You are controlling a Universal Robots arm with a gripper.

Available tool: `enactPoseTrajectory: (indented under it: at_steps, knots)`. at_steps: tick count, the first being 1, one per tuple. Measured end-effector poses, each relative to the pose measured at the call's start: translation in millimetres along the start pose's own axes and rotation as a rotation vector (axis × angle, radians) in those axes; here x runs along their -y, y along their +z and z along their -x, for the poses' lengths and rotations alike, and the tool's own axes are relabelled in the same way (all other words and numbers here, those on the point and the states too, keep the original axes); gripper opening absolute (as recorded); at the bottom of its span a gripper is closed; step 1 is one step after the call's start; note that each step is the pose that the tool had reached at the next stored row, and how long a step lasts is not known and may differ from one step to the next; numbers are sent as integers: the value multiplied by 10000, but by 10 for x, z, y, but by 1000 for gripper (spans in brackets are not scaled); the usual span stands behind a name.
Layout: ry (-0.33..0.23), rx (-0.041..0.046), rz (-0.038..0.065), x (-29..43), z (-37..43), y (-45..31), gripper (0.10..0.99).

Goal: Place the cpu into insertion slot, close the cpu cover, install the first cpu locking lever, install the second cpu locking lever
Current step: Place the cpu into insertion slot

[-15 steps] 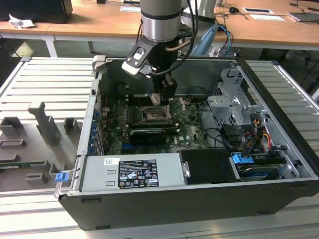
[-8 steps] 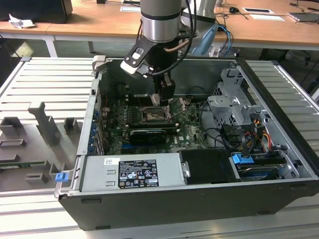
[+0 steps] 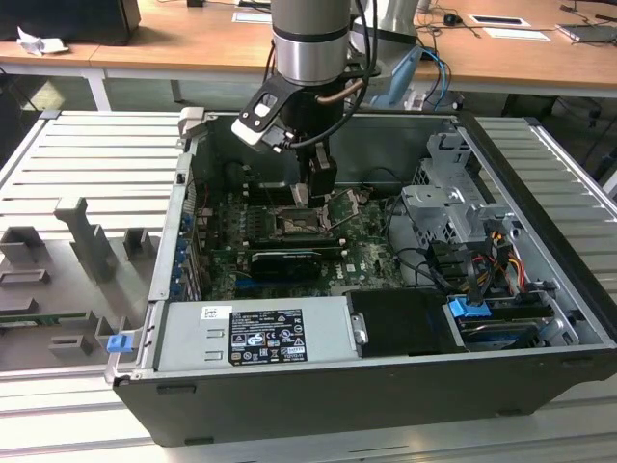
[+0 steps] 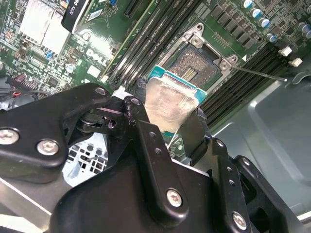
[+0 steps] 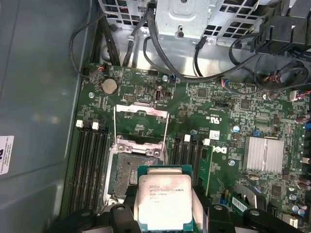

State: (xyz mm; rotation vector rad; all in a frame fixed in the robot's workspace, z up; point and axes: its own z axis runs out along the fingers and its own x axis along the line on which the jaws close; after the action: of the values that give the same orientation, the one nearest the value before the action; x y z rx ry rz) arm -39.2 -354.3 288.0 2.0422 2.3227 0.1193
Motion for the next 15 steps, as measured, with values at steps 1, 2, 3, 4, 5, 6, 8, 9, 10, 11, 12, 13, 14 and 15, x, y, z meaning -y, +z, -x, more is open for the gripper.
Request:
enactPoseTrajectory:
  at_steps: [1, 2, 3, 4, 5, 6, 8, 9, 10, 11, 12, 13, 14, 15]
  knots:
    - [0, 10, 1, 0, -1, 5, 529]
    - [0, 25, -3, 0, 0, 6, 529]
    - [31, 30, -2, 1, 0, 7, 529]
    - [99, 35, 0, 0, 0, 9, 529]
    - [269, 49, 3, 1, -1, 11, 529]
    - [548, 74, 7, 1, -1, 16, 529]
    - [1012, 116, 12, 3, -3, 35, 529]
    - [1108, 123, 15, 3, -4, 46, 529]
    - [1124, 126, 14, 4, -4, 54, 529]
    - [1129, 127, 14, 4, -4, 57, 529]
    - [1133, 127, 14, 5, -4, 65, 529]
    - [1135, 128, 14, 5, -5, 69, 529]
    - [1136, 128, 13, 6, -7, 74, 529]
    - [1136, 127, 14, 5, -18, 84, 529]
